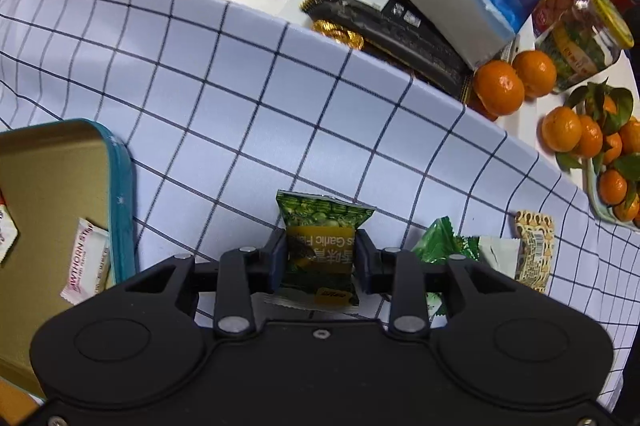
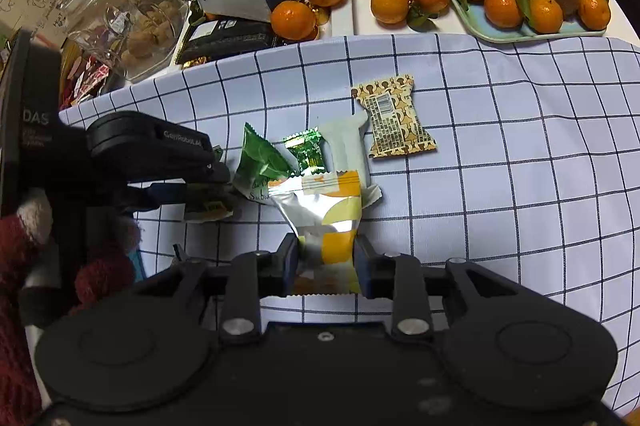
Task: Organize snacks
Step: 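Carry both snacks over the gold tray and open both tools to release them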
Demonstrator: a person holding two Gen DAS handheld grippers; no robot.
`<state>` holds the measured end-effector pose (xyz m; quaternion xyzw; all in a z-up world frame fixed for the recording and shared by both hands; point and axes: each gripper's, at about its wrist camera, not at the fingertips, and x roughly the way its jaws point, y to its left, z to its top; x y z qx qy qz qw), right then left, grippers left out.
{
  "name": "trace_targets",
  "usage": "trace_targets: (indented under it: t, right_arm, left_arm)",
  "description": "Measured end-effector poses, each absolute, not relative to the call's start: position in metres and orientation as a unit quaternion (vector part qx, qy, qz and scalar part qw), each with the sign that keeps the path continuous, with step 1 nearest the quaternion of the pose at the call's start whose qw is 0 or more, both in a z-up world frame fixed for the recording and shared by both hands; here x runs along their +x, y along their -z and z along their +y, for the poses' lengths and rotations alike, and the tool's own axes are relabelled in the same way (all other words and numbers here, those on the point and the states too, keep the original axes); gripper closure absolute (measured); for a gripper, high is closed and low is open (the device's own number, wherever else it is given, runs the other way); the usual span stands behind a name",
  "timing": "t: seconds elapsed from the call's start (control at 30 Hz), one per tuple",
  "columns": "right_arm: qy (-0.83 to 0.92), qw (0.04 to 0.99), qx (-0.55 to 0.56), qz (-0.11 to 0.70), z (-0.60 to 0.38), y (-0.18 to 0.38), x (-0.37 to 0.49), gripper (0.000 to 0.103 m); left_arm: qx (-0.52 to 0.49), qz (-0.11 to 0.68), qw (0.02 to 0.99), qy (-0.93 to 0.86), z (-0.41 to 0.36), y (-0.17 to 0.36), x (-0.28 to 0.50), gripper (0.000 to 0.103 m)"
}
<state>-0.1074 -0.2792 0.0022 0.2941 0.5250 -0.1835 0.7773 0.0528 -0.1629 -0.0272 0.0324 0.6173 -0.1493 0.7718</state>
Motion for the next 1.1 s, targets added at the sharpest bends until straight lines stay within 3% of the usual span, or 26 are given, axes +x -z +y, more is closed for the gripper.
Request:
trace_targets:
  t: [0.4,1.1]
  right_arm:
    - [0.193,0.783,0.297,0.512,-0.269,-0.011,-0.100,0.071]
    - [0.134,0.797,0.273,0.521,-0.161,-0.013,-0.073,0.071]
  left_arm:
    - [0.029,0.588,0.797,0.135,-0.128,-0.004,0.056,0.060]
    - [-0.019,0.580,0.813,0.041,0.019,-0.021,0.087,0.060]
